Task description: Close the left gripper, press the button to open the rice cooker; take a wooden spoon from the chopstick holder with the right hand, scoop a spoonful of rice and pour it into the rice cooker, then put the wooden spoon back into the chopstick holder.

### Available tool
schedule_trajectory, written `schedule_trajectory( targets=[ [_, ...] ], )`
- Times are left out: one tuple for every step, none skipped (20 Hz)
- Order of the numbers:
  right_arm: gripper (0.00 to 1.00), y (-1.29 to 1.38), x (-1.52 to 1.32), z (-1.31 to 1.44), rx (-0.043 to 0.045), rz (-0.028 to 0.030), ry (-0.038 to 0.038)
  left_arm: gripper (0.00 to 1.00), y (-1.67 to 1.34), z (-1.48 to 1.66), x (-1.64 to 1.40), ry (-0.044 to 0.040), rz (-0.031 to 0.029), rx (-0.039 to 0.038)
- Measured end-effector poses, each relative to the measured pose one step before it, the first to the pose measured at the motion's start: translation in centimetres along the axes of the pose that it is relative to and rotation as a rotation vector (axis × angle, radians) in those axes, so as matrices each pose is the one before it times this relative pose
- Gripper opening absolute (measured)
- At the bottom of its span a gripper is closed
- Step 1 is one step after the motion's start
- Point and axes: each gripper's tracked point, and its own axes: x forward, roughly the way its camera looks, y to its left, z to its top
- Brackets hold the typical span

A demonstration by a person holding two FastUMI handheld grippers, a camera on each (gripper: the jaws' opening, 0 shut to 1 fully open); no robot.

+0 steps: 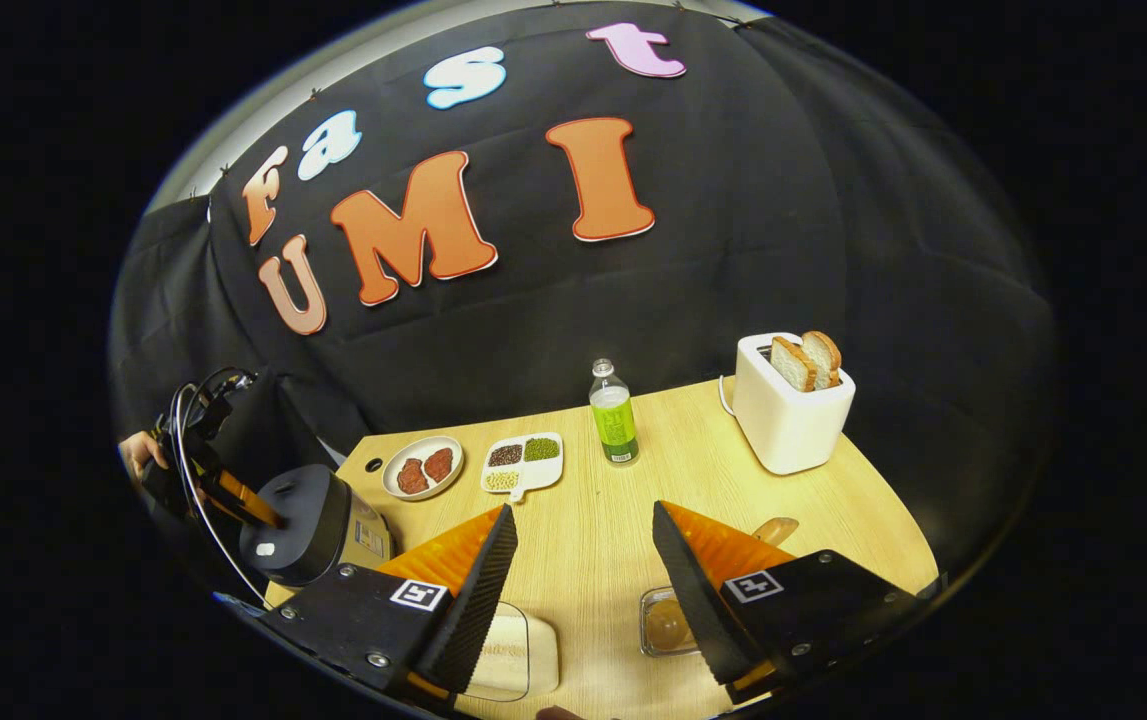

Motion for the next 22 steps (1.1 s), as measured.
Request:
schedule_trajectory(
  targets=[
    [0.86,0.308,-0.099,0.166,-0.00999,0.00604,-0.00233,0.92,-0.05,0.076,-0.086,-0.03974,0.00499,0.01092],
    [0.86,0.182,-0.078,0.201,-0.00947,0.00303,-0.0054,0.89,0.019,-0.127,-0.019,-0.04223,-0.00503,0.01846],
    [0.86,0.196,-0.011,0.124,-0.0066,0.00379,-0.00515,0.92,0.538,0.271,-0.379,-0.06318,0.00067,-0.00388],
    [0.86,0.261,0.049,0.124,-0.0011,0.00348,-0.00373,0.89,-0.153,0.104,-0.053,-0.07312,0.00937,-0.0108],
    [0.86,0.315,-0.038,-0.062,0.0024,0.0086,0.00222,0.89,0.023,-0.172,-0.026,-0.0762,0.00377,0.01545],
    [0.86,0.34,0.035,-0.113,0.00042,0.00875,0.00486,0.93,0.212,-0.185,-0.219,-0.07793,0.01147,0.00773],
    [0.86,0.277,-0.03,0.021,-0.00623,0.00609,0.00255,0.89,0.141,-0.029,-0.366,-0.07011,0.01198,-0.0203],
    [0.86,0.237,-0.01,0.017,-0.00825,0.00149,-0.00063,0.93,0.097,-0.019,-0.398,-0.0739,0.01357,-0.03426],
    [0.86,0.212,-0.025,0.197,-0.00488,0.00147,-0.00292,0.93,-0.589,-0.174,0.005,-0.07569,0.01734,-0.01775],
    [0.86,0.297,-0.069,0.297,0.0012,-0.00599,-0.01292,0.89,-0.106,-0.233,0.122,-0.0625,0.01988,0.0137],
    [0.86,0.275,0.014,0.381,0.00731,-0.00479,-0.01573,0.9,0.019,0.047,-0.254,-0.05436,0.02754,0.01625],
    [0.86,0.627,-0.123,0.159,0.00025,0.00676,-0.00808,0.93,-0.049,-0.023,-0.11,-0.03644,0.03026,0.00832],
    [0.86,0.468,-0.087,0.038,-0.00575,-0.00057,-0.00681,0.89,-0.082,0.182,-0.292,-0.02794,0.02649,0.00985],
    [0.86,0.465,0.017,0.211,-0.01044,0.00458,-0.00434,0.93,-0.062,0.029,-0.1,-0.02093,0.01718,0.01423],
    [0.86,0.403,-0.103,0.345,-0.00968,0.00458,-0.00918,0.89,0.002,0.184,-0.124,-0.0139,0.00777,0.01729],
    [0.86,0.518,-0.141,0.564,-0.00809,0.00923,-0.01337,0.89,-0.265,0.071,-0.279,-0.00011,-0.01296,0.00844],
    [0.86,0.353,-0.22,0.603,-0.00956,0.00447,-0.01619,0.91,-0.798,0.197,-0.514,-0.00553,-0.03421,-0.00575],
    [0.86,0.255,-0.07,0.669,-0.01053,0.00196,-0.01783,0.92,-0.558,1.129,-0.542,-0.03696,-0.02002,-0.00203],
    [0.86,0.231,-0.229,0.529,-0.01157,-0.00025,-0.01809,0.89,0.069,1.508,-0.55,-0.05252,-0.00636,0.01433],
    [0.86,0.263,-0.129,0.677,-0.00893,0.00193,-0.02075,0.89,-0.267,1.982,-0.848,-0.06005,-0.00915,0.01541],
    [0.86,0.349,-0.246,0.625,-0.00887,0.0061,-0.02065,0.89,-0.629,2.106,-0.752,-0.05995,-0.01459,0.00168],
    [0.86,0.356,-0.214,0.608,-0.0092,0.00367,-0.01748,0.88,-0.718,2.32,-0.903,-0.05697,-0.0233,-0.00803]
  ],
)
